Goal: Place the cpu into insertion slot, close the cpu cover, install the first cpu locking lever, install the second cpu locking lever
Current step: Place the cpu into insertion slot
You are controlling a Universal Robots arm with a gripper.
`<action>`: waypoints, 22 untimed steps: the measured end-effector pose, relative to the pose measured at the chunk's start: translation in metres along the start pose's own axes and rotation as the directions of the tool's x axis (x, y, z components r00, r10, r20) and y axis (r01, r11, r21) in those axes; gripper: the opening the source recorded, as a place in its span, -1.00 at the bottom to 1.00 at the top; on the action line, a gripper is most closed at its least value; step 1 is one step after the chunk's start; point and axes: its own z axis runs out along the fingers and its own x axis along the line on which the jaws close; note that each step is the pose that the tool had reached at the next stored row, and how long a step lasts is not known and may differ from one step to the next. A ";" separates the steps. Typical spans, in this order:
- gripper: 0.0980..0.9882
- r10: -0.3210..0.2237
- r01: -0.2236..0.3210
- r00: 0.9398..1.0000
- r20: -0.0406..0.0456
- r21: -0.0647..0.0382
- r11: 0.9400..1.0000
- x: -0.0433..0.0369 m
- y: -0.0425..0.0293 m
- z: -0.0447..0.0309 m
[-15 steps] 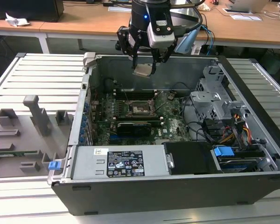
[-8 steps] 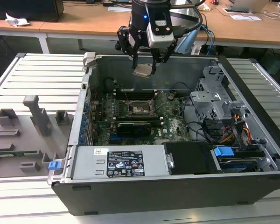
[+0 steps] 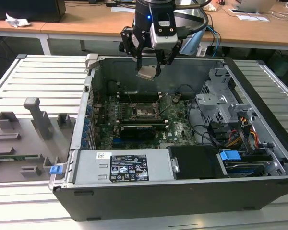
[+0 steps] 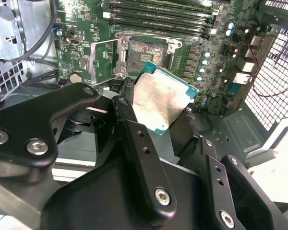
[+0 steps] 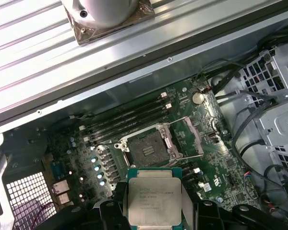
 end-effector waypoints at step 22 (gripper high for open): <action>-0.01 0.076 -0.076 0.997 0.007 -0.002 0.997 0.0000 -0.0001 0.0008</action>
